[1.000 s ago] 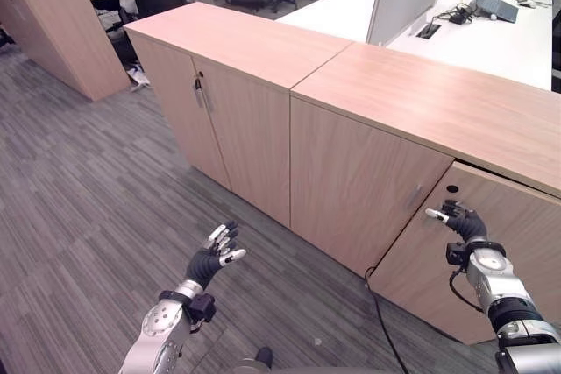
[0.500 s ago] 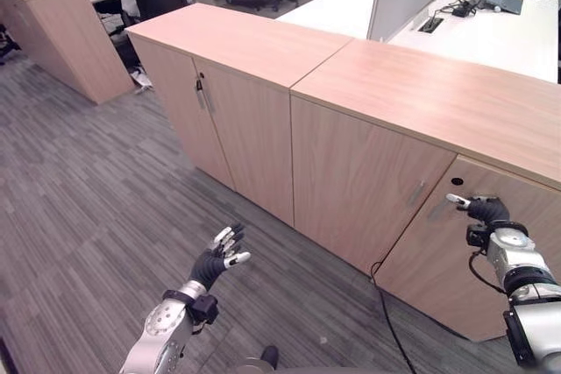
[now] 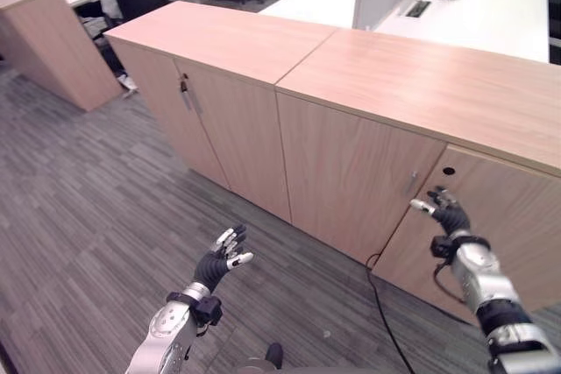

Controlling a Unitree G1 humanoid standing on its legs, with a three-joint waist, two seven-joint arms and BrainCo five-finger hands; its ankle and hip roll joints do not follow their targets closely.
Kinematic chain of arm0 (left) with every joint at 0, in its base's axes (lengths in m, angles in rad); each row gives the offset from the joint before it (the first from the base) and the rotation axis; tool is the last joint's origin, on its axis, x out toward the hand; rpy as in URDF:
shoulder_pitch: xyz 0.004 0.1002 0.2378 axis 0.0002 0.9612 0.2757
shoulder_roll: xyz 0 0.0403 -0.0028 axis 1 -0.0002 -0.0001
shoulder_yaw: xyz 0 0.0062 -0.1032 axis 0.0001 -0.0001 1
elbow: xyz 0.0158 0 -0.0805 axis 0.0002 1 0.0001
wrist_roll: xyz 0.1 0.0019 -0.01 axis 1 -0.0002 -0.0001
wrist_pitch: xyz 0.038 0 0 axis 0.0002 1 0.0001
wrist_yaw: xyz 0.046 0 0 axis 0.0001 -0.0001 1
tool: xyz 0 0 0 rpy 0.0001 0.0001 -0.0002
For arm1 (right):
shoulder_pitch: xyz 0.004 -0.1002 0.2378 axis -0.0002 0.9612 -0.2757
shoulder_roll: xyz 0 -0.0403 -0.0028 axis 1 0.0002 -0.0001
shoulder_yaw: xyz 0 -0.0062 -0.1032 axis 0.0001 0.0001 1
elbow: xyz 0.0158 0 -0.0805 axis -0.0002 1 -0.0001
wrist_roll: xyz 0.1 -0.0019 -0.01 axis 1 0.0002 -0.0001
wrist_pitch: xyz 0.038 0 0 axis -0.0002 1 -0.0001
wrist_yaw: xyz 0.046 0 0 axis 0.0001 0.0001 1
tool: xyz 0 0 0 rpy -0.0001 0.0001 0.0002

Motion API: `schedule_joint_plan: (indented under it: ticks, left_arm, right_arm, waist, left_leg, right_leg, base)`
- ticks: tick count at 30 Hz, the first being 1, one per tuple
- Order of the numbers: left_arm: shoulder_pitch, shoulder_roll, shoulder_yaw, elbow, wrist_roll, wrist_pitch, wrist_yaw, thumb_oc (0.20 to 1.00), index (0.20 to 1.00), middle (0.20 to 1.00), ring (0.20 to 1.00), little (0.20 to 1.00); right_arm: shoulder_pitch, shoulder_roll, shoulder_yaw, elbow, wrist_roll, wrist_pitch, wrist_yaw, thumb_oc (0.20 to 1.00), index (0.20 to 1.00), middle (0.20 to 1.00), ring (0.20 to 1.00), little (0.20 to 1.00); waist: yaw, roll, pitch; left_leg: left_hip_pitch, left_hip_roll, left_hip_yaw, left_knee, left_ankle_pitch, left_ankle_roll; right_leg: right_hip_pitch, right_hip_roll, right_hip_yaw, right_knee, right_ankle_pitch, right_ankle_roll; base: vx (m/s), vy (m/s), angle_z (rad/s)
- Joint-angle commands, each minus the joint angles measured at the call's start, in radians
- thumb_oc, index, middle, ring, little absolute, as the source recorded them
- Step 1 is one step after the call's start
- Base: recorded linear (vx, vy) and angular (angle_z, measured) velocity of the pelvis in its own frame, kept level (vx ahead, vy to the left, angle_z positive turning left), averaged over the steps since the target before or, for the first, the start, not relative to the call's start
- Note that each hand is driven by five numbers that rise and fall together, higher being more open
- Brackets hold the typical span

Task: Put the empty folder in the office cabinet

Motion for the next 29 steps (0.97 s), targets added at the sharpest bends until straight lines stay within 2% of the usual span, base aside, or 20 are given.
schedule_joint_plan:
  ticks: [1, 6, 8, 13, 19, 29]
  left_arm:
    - [-0.022, 0.013, 0.034, -0.018, 0.008, -0.059, 0.0, 1.0, 1.0, 1.0, 1.0, 1.0]
    - [-0.015, -0.015, 0.06, -0.008, 0.02, -0.064, 0.003, 1.0, 1.0, 1.0, 1.0, 1.0]
    - [-0.006, -0.029, 0.072, -0.002, 0.035, -0.065, 0.005, 1.0, 1.0, 1.0, 1.0, 1.0]
    - [0.004, -0.036, 0.073, -0.012, 0.044, -0.068, 0.009, 1.0, 1.0, 1.0, 1.0, 1.0]
    - [0.014, -0.037, 0.074, -0.013, 0.051, -0.071, 0.004, 1.0, 1.0, 1.0, 1.0, 1.0]
    - [0.007, -0.025, 0.066, 0.011, 0.082, -0.073, 0.016, 1.0, 1.0, 1.0, 1.0, 1.0]
  right_arm:
    - [-0.01, 0.02, 0.018, -0.027, -0.069, -0.058, 0.031, 1.0, 1.0, 1.0, 1.0, 1.0]
    - [0.1, 0.081, 0.025, -0.084, -0.126, -0.058, 0.055, 1.0, 1.0, 1.0, 1.0, 1.0]
    - [0.167, 0.115, 0.066, -0.101, -0.184, -0.048, 0.086, 1.0, 1.0, 1.0, 1.0, 1.0]
    - [0.213, 0.144, 0.111, -0.076, -0.2, -0.039, 0.114, 1.0, 1.0, 1.0, 1.0, 1.0]
    - [0.237, 0.144, 0.137, -0.073, -0.218, -0.034, 0.135, 1.0, 1.0, 1.0, 1.0, 1.0]
    - [0.224, 0.152, 0.114, -0.083, -0.195, -0.037, 0.118, 1.0, 1.0, 1.0, 1.0, 1.0]
  waist:
    - [-0.008, -0.057, -0.012]
    - [-0.03, -0.059, -0.013]
    - [-0.052, -0.06, -0.009]
    - [-0.084, -0.061, 0.002]
    - [-0.099, -0.063, 0.007]
    - [-0.132, -0.058, 0.006]
  left_leg:
    - [0.03, 0.011, 0.024, 0.002, -0.094, -0.006]
    - [0.037, 0.017, 0.038, 0.002, -0.099, -0.005]
    - [0.047, 0.022, 0.06, 0.003, -0.105, -0.003]
    - [0.058, 0.028, 0.105, 0.004, -0.113, 0.0]
    - [0.073, 0.035, 0.162, 0.005, -0.121, 0.001]
    - [0.099, 0.037, 0.225, 0.004, -0.132, 0.006]
  right_leg:
    - [0.001, -0.057, 0.013, 0.005, -0.034, 0.065]
    - [-0.003, -0.058, 0.027, 0.006, -0.033, 0.066]
    - [-0.012, -0.058, 0.049, 0.008, -0.029, 0.067]
    - [-0.032, -0.058, 0.087, 0.01, -0.017, 0.071]
    - [-0.051, -0.058, 0.129, 0.009, -0.005, 0.078]
    - [-0.06, -0.068, 0.168, 0.012, 0.009, 0.09]
  base:
    - [0.02, -0.024, -0.09]
    - [0.01, -0.012, -0.14]
    - [0.0, -0.005, -0.25]
    - [-0.02, 0.012, -0.31]
    - [-0.01, 0.022, -0.35]
    - [0.0, 0.031, -0.23]
